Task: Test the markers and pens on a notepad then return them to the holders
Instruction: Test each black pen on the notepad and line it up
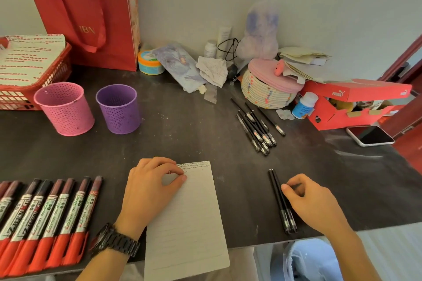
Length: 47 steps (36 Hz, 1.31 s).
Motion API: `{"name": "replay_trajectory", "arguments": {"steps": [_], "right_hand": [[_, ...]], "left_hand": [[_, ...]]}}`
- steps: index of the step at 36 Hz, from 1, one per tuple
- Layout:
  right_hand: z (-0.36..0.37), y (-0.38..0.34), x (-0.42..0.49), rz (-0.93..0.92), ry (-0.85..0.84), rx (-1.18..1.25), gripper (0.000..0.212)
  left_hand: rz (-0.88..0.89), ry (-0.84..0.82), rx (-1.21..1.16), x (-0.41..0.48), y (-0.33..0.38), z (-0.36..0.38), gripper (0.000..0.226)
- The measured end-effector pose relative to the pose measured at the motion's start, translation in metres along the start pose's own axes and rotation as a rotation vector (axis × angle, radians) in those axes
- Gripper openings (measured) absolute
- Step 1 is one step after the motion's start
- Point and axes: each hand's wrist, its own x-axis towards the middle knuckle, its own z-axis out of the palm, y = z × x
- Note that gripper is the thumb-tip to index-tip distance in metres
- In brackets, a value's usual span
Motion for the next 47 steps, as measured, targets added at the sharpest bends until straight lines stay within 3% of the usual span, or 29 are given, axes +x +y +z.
{"name": "replay_trajectory", "arguments": {"steps": [8, 13, 23, 32, 35, 42, 47], "right_hand": [[0.005, -0.035, 0.032, -0.040, 0.140, 0.018, 0.013], [0.008, -0.069, 0.073, -0.092, 0.240, 0.031, 0.010], [0.010, -0.110, 0.125, -0.066, 0.121, -0.287, 0.027], [0.014, -0.111, 0.132, -0.022, 0.111, -0.235, 0.023], [0.016, -0.110, 0.126, -0.067, 0.135, -0.065, 0.017], [0.034, -0.128, 0.052, -0.094, 0.101, 0.584, 0.016], [0.070, -0.139, -0.019, -0.005, -0.042, 1.017, 0.015]], "left_hand": [[0.010, -0.019, 0.037, 0.000, 0.000, 0.003, 0.035], [0.041, 0.036, 0.035, -0.003, 0.001, 0.004, 0.036], [0.054, -0.043, 0.071, -0.004, 0.004, 0.004, 0.049], [0.062, -0.086, 0.069, -0.004, 0.007, -0.001, 0.052], [0.062, -0.080, 0.075, -0.004, 0.007, 0.000, 0.052], [0.085, -0.072, 0.056, -0.006, 0.011, -0.002, 0.047], [0.109, 0.038, -0.051, -0.010, 0.016, -0.012, 0.034]]}}
